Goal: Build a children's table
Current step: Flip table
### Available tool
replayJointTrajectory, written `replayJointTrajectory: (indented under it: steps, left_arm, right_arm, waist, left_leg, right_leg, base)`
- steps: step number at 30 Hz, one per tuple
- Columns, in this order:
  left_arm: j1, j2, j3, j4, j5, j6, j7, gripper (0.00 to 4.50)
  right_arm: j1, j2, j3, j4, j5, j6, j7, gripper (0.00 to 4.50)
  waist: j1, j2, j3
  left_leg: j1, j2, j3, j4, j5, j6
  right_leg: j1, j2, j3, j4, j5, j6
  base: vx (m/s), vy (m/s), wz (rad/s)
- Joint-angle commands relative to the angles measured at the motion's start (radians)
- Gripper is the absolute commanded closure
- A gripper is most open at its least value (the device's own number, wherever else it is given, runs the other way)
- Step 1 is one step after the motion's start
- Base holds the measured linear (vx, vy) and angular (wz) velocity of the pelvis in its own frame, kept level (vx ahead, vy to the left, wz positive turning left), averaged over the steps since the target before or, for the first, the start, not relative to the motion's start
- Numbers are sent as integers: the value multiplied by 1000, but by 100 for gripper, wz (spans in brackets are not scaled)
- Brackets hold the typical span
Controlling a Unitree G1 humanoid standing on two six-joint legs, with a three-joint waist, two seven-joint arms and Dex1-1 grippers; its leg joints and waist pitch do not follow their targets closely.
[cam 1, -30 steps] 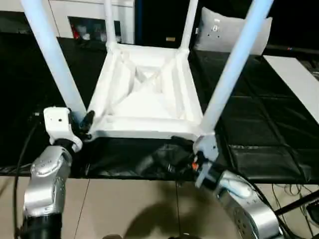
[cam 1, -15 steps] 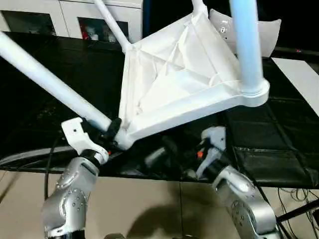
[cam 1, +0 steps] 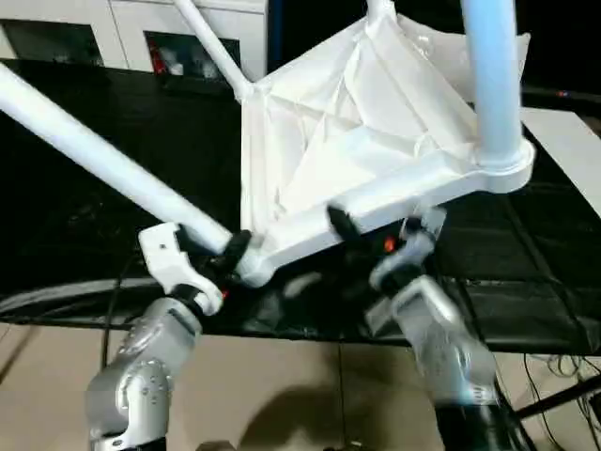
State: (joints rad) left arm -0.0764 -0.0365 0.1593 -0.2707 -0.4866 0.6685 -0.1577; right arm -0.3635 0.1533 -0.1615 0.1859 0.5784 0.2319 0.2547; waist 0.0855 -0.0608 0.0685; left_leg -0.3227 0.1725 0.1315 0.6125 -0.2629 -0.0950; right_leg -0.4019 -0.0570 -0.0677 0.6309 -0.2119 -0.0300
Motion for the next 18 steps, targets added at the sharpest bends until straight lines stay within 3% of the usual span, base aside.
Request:
replayJointTrajectory:
  steps: [1,5,7,8,12,14,16,18]
  left_arm:
    - [33,1,-97,55,11,61,-19,247]
    - [34,40,-172,62,82,37,-34,247]
    - [32,41,-176,63,90,33,-32,247]
    - [30,45,-184,65,102,24,-30,247]
    - [19,64,-203,91,150,-20,-23,247]
    - [14,70,-209,106,167,-42,-20,248]
    - [4,65,-204,122,172,-55,-17,248]
    - [0,63,-201,129,175,-59,-17,248]
  right_arm:
    - [-26,90,-42,33,56,-53,-24,0]
    - [-85,107,-83,67,162,-36,-1,35]
    - [-90,106,-83,67,176,-32,4,51]
    - [-100,110,-93,74,195,-21,5,72]
    - [-121,122,-123,90,225,-6,7,82]
    - [-126,118,-122,95,256,-6,4,114]
    - [-131,115,-126,90,297,13,11,114]
    - [-133,114,-127,85,316,25,18,147]
  waist:
    - [-8,7,-45]
    - [-9,1,-54]
    - [-10,-2,-55]
    - [-8,-3,-55]
    - [-7,-4,-55]
    - [-7,-4,-56]
    - [-6,-4,-59]
    - [-4,-5,-61]
  left_leg:
    - [-23,44,-3,-89,-12,31]
    - [-22,40,0,-80,82,53]
    - [-25,39,3,-78,94,63]
    - [-24,38,5,-77,100,69]
    - [-21,41,9,-79,73,78]
    - [-20,43,10,-80,65,74]
    - [-17,43,11,-79,67,73]
    - [-20,43,11,-77,80,74]
  right_leg:
    - [56,-81,65,-78,-132,-111]
    - [62,-75,64,-61,29,-130]
    - [67,-77,65,-60,43,-139]
    - [66,-76,65,-60,45,-142]
    - [62,-78,65,-66,-13,-146]
    - [60,-79,64,-66,-35,-143]
    - [60,-78,64,-65,-34,-142]
    - [62,-78,64,-63,-16,-144]
  base:
    - [0,0,0]
    - [0,0,0]
    - [0,0,0]
    - [0,0,0]
    - [0,0,0]
    - [0,0,0]
    - [0,0,0]
    - [0,0,0]
